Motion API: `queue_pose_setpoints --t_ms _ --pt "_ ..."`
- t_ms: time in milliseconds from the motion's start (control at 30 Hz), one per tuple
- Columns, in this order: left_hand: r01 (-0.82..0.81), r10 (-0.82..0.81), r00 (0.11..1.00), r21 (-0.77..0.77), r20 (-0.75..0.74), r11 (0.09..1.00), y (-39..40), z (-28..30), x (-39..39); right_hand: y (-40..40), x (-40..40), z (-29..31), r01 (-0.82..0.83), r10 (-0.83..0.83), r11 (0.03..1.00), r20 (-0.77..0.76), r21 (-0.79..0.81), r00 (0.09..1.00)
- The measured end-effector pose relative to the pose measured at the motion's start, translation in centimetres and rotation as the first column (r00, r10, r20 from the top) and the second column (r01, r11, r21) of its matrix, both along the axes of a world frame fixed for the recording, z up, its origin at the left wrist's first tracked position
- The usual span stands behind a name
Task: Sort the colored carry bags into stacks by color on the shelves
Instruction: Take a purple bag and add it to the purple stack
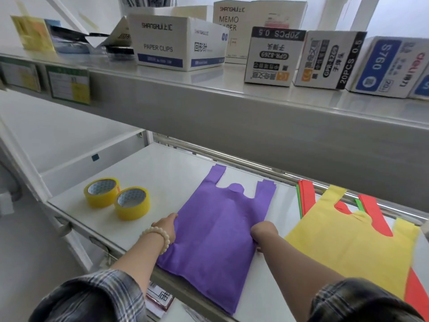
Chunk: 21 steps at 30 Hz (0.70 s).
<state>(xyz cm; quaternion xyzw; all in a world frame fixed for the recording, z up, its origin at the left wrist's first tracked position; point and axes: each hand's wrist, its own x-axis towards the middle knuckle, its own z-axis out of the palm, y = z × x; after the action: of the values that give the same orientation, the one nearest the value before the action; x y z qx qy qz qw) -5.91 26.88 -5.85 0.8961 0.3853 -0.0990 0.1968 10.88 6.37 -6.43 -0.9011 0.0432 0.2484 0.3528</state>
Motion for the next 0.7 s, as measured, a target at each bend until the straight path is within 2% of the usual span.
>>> queue_pose_setpoints --t_ms 233,400,700 --pt "-0.081 0.088 0.993 -0.089 0.08 0.993 0.4 -0.3 -0.3 -0.9 1.4 1.0 0.003 -0.017 0.994 0.118 0.112 0.993" --pt "-0.106 0.107 0.992 -0.022 0.069 0.994 0.1 -0.8 -0.2 -0.3 0.7 0.9 0.024 -0.038 0.988 0.086 0.155 0.996" --pt "-0.046 0.049 0.997 -0.066 0.052 0.997 0.2 -0.8 -0.4 -0.1 0.3 0.4 0.014 -0.016 0.995 0.025 0.094 1.0"
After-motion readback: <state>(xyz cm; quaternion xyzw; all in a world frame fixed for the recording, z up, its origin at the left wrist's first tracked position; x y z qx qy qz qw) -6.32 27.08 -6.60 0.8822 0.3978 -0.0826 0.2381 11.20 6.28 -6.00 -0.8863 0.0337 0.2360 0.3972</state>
